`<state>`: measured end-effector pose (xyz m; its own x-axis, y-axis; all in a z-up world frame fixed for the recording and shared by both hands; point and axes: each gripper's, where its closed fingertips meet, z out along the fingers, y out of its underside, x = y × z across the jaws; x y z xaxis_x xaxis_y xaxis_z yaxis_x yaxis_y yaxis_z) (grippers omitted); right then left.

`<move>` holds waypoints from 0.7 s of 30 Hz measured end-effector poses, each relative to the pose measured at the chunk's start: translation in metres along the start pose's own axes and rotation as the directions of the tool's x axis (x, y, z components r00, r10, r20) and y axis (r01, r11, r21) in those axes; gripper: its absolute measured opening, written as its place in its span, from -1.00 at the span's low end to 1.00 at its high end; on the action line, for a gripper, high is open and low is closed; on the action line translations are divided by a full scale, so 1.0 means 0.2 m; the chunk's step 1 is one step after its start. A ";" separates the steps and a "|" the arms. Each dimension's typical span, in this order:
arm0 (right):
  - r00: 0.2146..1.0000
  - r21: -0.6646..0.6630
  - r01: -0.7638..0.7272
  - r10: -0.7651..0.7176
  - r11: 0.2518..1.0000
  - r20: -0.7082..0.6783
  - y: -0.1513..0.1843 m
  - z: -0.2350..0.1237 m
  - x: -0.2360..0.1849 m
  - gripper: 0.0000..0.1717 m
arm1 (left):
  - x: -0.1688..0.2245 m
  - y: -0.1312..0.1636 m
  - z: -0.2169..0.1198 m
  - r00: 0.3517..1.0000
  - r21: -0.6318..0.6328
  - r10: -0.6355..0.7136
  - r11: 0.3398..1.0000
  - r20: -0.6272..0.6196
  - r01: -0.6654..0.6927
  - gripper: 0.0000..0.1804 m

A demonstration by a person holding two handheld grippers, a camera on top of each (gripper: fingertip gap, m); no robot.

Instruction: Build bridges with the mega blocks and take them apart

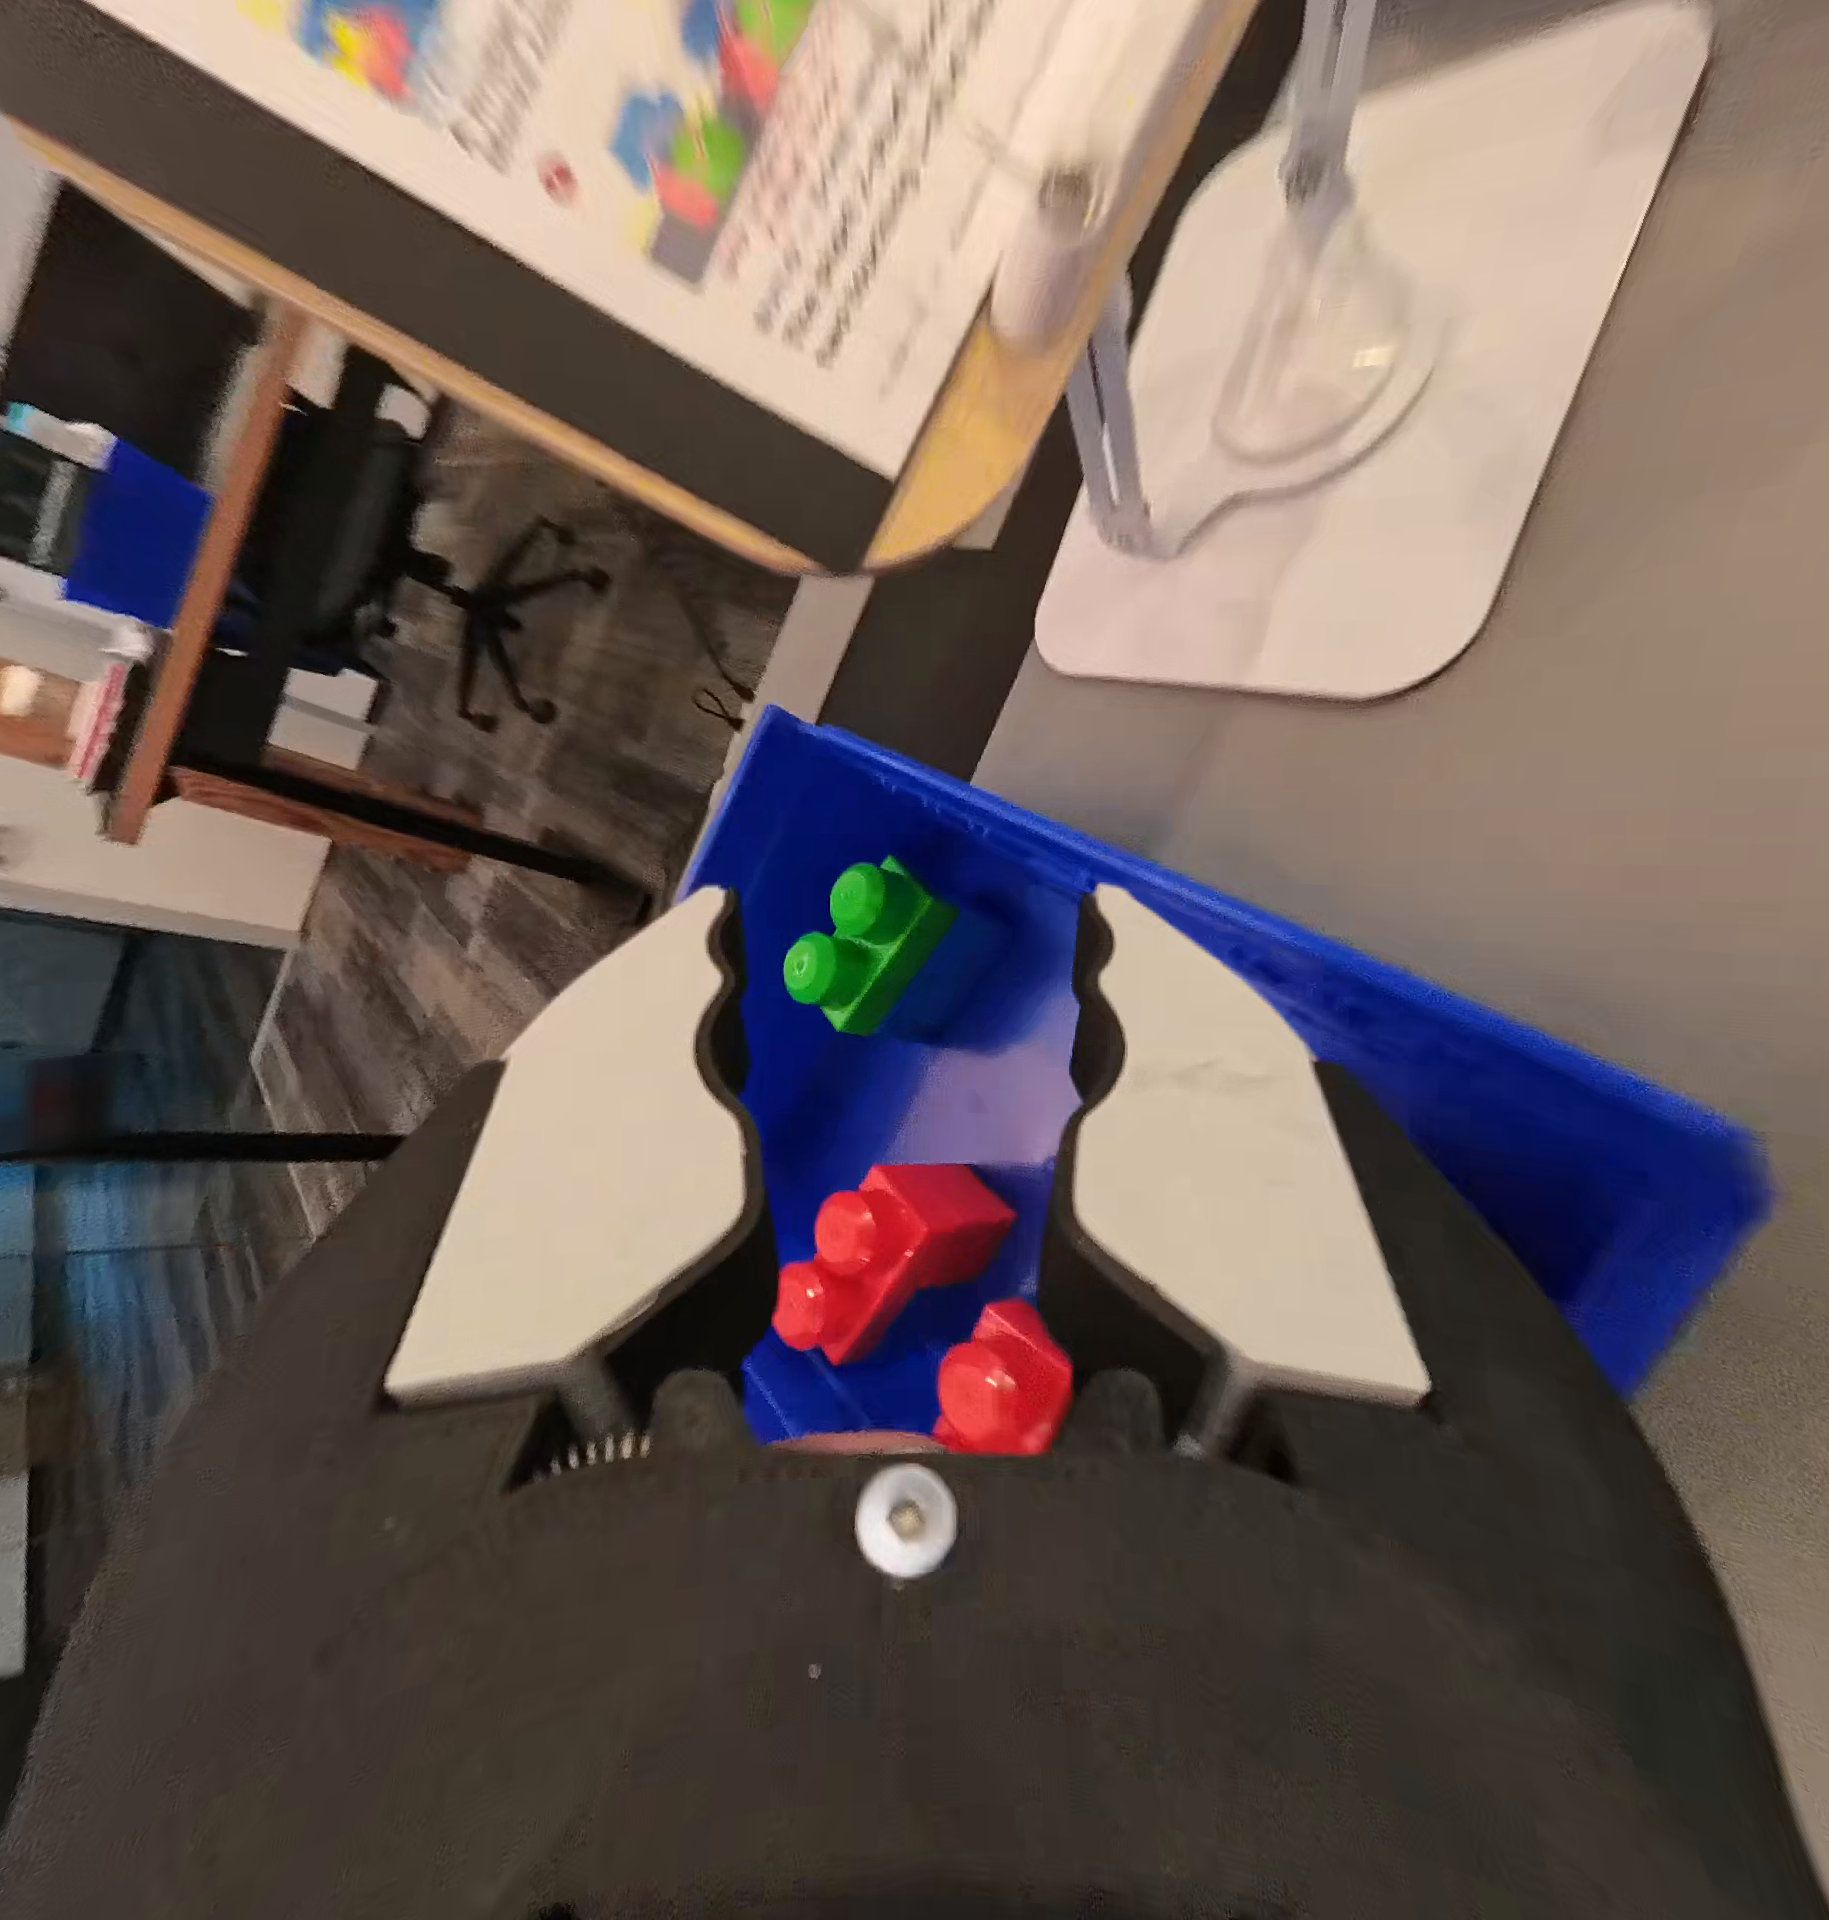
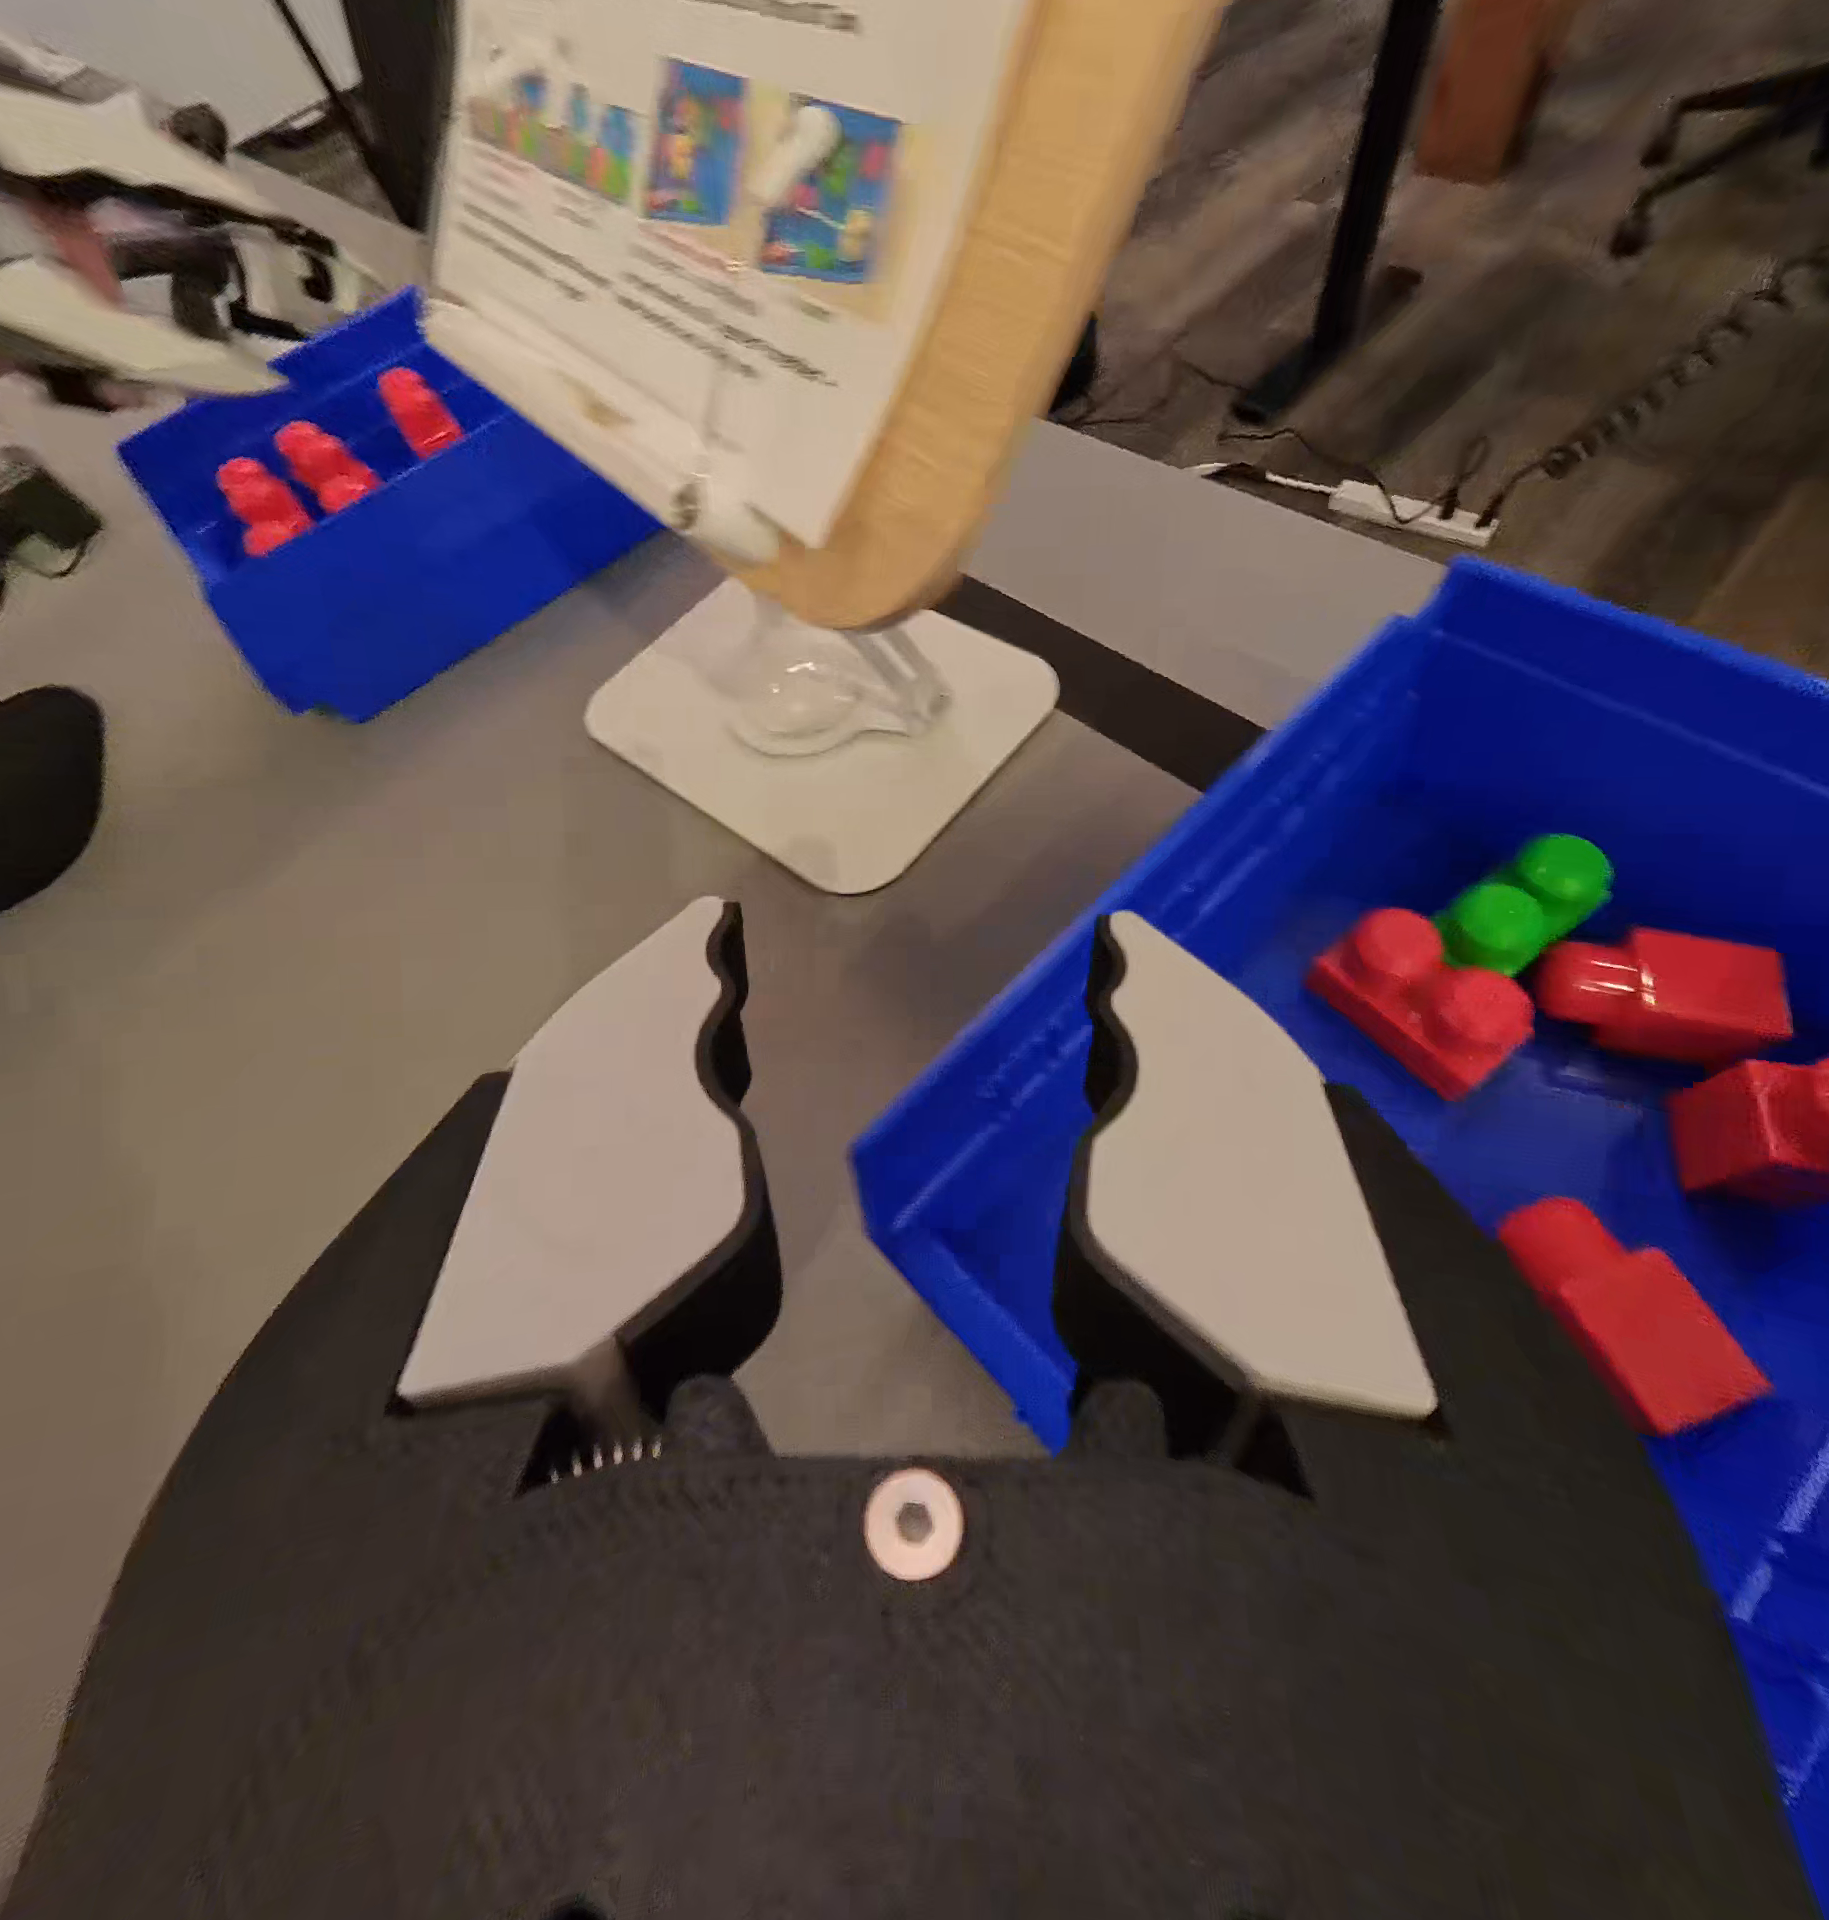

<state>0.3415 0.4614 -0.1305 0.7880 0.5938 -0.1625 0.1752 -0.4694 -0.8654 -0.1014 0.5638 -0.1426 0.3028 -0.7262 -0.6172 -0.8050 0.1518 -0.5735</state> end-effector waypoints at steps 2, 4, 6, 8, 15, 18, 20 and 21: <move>0.999 0.000 0.032 -0.032 0.999 0.031 -0.01 -0.01 -0.10 -0.28 | -0.05 0.08 0.14 0.997 -0.040 0.010 0.999 -0.072 -0.013 -0.33; 0.997 0.019 0.045 -0.046 0.999 0.061 -0.01 -0.04 -0.18 -0.30 | -0.09 0.17 0.28 0.992 -0.111 0.041 0.992 -0.123 -0.055 -0.35; 0.994 0.025 0.056 -0.058 0.998 0.091 0.00 -0.05 -0.24 -0.33 | -0.11 0.26 0.39 0.981 -0.163 0.033 0.985 -0.190 -0.065 -0.37; 0.994 0.025 0.054 -0.056 0.998 0.096 0.03 -0.06 -0.26 -0.36 | -0.12 0.35 0.49 0.969 -0.199 0.024 0.977 -0.245 -0.075 -0.38; 0.992 -0.010 0.040 -0.039 0.999 0.120 0.11 0.00 -0.28 -0.42 | -0.06 0.50 0.70 0.918 -0.248 0.011 0.961 -0.397 -0.119 -0.35; 0.991 -0.034 0.064 -0.060 0.997 0.118 0.13 0.05 -0.29 -0.43 | -0.03 0.50 0.73 0.908 -0.236 -0.002 0.966 -0.419 -0.107 -0.44; 0.989 -0.027 0.066 -0.061 0.997 0.137 0.13 0.07 -0.32 -0.43 | -0.02 0.48 0.72 0.910 -0.226 -0.034 0.972 -0.413 -0.067 -0.50; 0.988 -0.027 0.074 -0.070 0.997 0.138 0.12 0.07 -0.34 -0.44 | -0.02 0.47 0.71 0.914 -0.212 -0.042 0.976 -0.403 -0.049 -0.59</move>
<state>0.2845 0.4195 -0.1476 0.6849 0.7096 -0.1656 0.2488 -0.4414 -0.8621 -0.1055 0.6768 -0.2696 0.1045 -0.9407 -0.3228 -0.9088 0.0415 -0.4151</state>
